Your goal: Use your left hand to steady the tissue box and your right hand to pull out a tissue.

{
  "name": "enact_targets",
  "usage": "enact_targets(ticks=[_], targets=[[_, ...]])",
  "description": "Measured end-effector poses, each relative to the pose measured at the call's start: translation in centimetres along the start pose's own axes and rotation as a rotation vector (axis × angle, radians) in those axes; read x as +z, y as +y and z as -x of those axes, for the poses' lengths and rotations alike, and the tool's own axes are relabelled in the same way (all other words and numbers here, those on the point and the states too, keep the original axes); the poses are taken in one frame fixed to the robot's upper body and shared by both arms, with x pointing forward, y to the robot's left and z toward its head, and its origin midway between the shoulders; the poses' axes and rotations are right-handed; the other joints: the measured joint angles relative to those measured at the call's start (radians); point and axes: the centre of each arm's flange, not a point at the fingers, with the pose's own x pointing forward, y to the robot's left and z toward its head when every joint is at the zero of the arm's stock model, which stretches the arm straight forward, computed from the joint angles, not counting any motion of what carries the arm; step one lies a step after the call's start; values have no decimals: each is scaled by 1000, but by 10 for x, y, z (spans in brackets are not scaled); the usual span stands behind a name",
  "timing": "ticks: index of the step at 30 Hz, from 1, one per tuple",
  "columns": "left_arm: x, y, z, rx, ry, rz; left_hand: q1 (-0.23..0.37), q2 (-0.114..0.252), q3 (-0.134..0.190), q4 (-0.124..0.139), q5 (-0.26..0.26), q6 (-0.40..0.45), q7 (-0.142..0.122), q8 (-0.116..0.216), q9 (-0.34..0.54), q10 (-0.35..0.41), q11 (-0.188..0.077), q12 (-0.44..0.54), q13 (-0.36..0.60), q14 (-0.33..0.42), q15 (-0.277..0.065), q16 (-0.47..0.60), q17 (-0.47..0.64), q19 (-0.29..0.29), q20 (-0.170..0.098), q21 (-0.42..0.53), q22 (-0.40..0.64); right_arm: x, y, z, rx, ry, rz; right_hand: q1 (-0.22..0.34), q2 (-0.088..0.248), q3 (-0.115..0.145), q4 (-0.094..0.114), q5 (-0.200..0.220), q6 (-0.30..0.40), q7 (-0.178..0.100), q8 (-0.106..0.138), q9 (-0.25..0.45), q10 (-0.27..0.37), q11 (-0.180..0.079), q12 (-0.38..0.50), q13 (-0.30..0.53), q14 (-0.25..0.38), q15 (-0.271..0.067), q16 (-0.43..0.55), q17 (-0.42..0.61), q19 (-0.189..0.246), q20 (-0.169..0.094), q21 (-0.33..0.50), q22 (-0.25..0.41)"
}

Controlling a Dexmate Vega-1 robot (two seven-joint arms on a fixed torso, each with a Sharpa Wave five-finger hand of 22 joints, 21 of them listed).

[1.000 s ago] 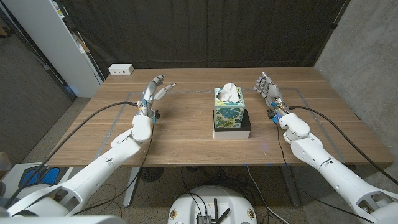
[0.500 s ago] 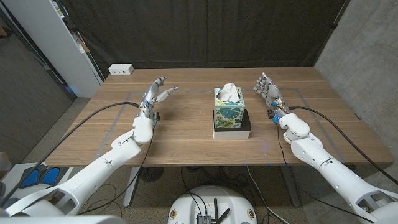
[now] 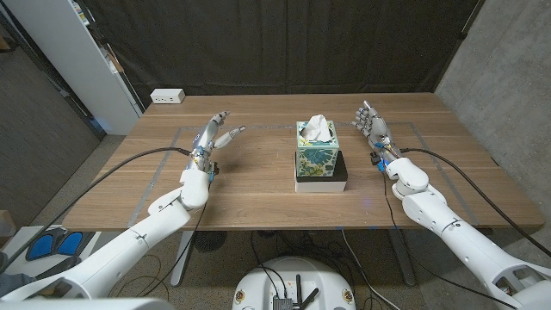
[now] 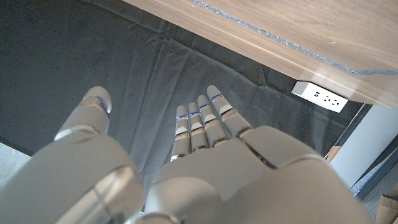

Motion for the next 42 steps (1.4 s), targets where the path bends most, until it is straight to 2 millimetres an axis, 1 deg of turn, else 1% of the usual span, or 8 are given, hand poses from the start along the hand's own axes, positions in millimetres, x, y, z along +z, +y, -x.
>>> enact_targets(ticks=[10,11,14,19,21,22,31,42], targets=[[4,1,27,4,-1,23,2,-2,-4,4,0,-2,1,-7,0,4,4,0,0,4,4,0,-1,-5,5,0,0,-4,-1,1,-7,8,0,0,0,3,-3,0,4,-4,0,0,0,0,0,0,3,-3,0,-4,9,-2,0,0],[4,2,27,6,-2,24,4,0,-6,1,0,-2,1,-7,0,6,6,0,0,4,4,0,-2,-5,5,0,0,-4,-1,1,-7,8,0,9,9,3,-3,0,4,-4,0,0,0,0,0,0,3,-3,0,-4,9,-2,0,0],[6,2,35,7,-4,36,6,2,-7,1,0,-2,1,-7,0,6,6,0,0,4,4,0,-2,-5,5,0,0,-4,-1,1,-8,9,1,11,11,3,-3,0,9,-2,0,0,5,5,0,0,3,-3,0,-4,9,-2,0,0],[10,4,49,8,-11,61,6,2,-7,1,0,-1,1,-7,0,6,6,-4,0,4,4,-6,-2,-5,5,0,0,-5,-3,1,-14,12,2,11,11,3,-3,0,13,2,8,0,11,0,0,0,3,-3,0,-4,9,-2,0,0],[11,5,49,11,-14,64,6,2,-7,1,0,-1,1,-7,0,6,6,-4,0,3,5,-6,-2,-5,5,0,0,-5,-4,1,-15,13,2,11,11,3,-3,0,13,2,8,0,11,0,0,0,3,-3,0,-4,9,-2,0,0],[13,5,59,7,-12,72,6,2,-7,1,0,-1,1,-7,0,6,6,-4,0,0,8,-6,-2,-5,5,0,0,-6,-4,1,-19,14,0,11,11,3,-3,0,13,2,8,0,11,0,0,0,4,-3,0,-4,9,-2,0,0],[17,8,85,-1,-14,78,6,2,-11,6,0,-1,1,-11,0,6,5,-4,0,5,13,-6,-2,-3,7,0,3,-4,-6,2,-30,8,3,11,11,3,-3,0,22,3,8,0,16,5,0,0,9,2,7,-4,9,-2,0,0],[21,12,105,-7,-45,108,6,2,-11,6,0,-1,1,-11,0,6,5,-4,0,5,13,-9,0,-1,9,-4,3,0,-5,3,-38,-3,7,11,11,7,-7,0,25,0,8,0,16,5,0,0,9,2,7,-9,9,-2,0,0]])
